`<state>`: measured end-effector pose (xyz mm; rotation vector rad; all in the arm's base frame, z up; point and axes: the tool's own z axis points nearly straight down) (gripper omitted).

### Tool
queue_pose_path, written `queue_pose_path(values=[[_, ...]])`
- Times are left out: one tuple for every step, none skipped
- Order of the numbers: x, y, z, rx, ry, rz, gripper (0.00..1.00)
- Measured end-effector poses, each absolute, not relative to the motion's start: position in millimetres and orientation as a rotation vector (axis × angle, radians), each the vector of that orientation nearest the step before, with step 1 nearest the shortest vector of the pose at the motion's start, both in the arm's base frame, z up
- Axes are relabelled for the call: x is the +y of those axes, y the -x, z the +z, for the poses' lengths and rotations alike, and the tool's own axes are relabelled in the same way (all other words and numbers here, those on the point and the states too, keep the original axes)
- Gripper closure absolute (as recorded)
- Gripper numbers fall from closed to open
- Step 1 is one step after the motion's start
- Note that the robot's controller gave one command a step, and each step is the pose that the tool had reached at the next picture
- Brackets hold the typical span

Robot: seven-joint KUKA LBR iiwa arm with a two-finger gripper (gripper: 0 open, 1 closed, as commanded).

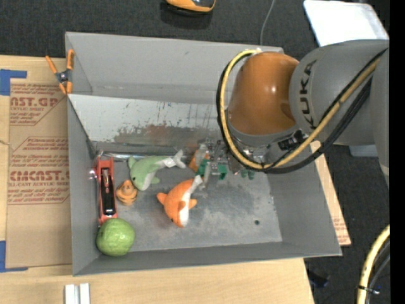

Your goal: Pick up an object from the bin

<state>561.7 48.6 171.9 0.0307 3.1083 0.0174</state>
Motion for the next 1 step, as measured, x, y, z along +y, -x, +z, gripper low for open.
queue_pose_path(values=[[79.4, -555.3, 138.7, 3.104, 0.096, 0.014, 1.0]])
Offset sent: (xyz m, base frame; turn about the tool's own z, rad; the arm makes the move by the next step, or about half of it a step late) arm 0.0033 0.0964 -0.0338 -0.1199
